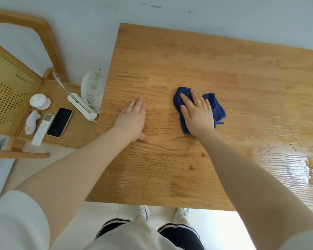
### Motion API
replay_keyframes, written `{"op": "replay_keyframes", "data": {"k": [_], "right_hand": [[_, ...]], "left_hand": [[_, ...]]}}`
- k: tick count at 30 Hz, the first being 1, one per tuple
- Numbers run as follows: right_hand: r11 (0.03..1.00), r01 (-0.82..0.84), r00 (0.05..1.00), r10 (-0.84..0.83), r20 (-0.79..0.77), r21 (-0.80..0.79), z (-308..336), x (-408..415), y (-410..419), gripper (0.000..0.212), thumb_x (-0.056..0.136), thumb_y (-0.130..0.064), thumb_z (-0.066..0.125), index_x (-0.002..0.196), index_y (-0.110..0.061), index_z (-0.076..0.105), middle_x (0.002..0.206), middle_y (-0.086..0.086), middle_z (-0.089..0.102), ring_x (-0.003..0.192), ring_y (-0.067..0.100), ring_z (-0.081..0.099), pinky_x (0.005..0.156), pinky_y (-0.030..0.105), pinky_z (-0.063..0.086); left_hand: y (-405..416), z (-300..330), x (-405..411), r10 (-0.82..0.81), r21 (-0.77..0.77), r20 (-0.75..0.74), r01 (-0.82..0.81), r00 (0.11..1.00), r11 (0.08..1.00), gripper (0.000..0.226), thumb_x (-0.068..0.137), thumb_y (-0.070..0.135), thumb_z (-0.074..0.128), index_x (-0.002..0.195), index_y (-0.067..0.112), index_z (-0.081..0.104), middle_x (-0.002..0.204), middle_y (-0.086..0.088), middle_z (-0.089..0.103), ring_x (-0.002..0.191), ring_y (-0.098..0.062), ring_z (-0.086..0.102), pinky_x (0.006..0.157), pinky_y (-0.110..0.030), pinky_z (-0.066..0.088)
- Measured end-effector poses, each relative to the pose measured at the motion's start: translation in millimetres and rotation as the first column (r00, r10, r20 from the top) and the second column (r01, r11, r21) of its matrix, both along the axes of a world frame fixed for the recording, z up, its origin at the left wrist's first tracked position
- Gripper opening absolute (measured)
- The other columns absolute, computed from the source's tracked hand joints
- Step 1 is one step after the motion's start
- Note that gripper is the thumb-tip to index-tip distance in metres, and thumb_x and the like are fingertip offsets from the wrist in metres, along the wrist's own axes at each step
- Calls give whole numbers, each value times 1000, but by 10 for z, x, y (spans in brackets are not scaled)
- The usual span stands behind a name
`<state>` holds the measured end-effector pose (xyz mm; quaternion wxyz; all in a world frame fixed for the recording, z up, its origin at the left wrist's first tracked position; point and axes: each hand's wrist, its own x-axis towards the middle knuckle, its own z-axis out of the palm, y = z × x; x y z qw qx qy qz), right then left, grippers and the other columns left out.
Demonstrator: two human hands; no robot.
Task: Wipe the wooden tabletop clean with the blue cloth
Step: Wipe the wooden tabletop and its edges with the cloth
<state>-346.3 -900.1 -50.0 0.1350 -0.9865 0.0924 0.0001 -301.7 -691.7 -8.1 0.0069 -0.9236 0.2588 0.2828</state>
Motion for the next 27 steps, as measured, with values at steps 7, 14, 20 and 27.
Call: {"op": "replay_keyframes", "data": {"k": [7,14,20,27], "right_hand": [[911,-411,911,412,25,-41,-1,-795,146,45,93,-38,34,135,-24,46,147,10,37,135,29,34,106,43,26],[990,-134,991,134,-1,-36,-51,-194,-398,44,97,-32,42,140,-23,39,153,10,25,141,29,20,113,46,19],[920,-385,919,390,62,-79,-54,-885,-246,45,93,-39,34,133,-24,48,146,12,39,134,31,35,106,46,30],[940,-342,935,341,100,-9,-51,-329,-837,46,91,-44,39,129,-23,53,143,11,43,131,34,39,102,52,37]], "left_hand": [[-36,151,-121,77,-41,35,-76,996,996,133,65,50,77,143,26,-27,153,-8,-28,144,-31,-12,116,-43,5],[-185,145,-426,151,-221,-73,-163,986,961,121,73,52,70,144,29,-24,158,-2,-12,145,-24,-4,116,-38,6],[-667,123,-535,123,-216,-66,-135,990,967,124,69,53,73,146,23,-19,158,4,-12,145,-22,-7,118,-41,7],[-864,-8,-674,39,-101,34,-35,999,994,124,66,69,63,148,13,-12,157,-3,-16,145,-16,-8,117,-33,-3]]}}
